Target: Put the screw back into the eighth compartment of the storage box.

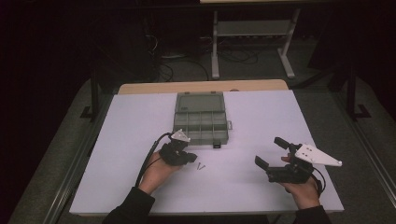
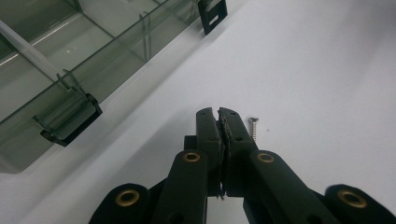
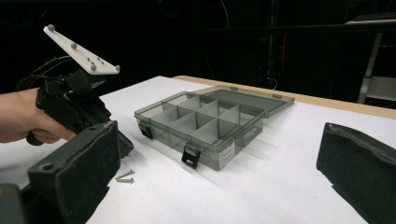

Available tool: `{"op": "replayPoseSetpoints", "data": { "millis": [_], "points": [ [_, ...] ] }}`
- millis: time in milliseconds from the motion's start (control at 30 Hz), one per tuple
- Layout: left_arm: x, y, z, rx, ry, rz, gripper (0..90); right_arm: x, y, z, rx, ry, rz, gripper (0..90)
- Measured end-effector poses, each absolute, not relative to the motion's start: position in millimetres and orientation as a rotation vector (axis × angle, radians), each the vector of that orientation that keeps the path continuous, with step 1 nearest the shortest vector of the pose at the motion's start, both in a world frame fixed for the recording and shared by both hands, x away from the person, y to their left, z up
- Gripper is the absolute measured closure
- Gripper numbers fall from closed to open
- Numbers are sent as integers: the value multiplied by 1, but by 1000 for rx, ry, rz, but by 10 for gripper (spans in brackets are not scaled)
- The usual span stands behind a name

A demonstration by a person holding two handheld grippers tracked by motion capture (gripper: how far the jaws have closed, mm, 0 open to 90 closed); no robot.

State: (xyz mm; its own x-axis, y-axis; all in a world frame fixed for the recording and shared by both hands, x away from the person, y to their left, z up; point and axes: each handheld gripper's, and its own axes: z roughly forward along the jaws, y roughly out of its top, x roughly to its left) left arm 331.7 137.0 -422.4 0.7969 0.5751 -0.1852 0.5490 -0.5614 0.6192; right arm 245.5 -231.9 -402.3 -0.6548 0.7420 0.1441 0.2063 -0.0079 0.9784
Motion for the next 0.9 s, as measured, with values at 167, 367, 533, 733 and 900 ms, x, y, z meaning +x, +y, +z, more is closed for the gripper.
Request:
{"op": "replayPoseSetpoints", "data": {
  "millis": [167,367,533,733,900],
  "points": [
    [332,137,-416,2278,819,48,884,246,-232,-402,981,1855,1704,0],
    [332,136,-407,2248,816,44,883,246,-232,-402,985,1856,1704,0],
    [335,137,-400,2246,802,51,883,246,-232,-402,987,1855,1704,0],
    [343,136,-388,2210,800,61,883,246,-232,-403,985,1856,1705,0],
    [349,135,-382,2201,794,62,884,246,-231,-403,983,1859,1706,0]
  ]
}}
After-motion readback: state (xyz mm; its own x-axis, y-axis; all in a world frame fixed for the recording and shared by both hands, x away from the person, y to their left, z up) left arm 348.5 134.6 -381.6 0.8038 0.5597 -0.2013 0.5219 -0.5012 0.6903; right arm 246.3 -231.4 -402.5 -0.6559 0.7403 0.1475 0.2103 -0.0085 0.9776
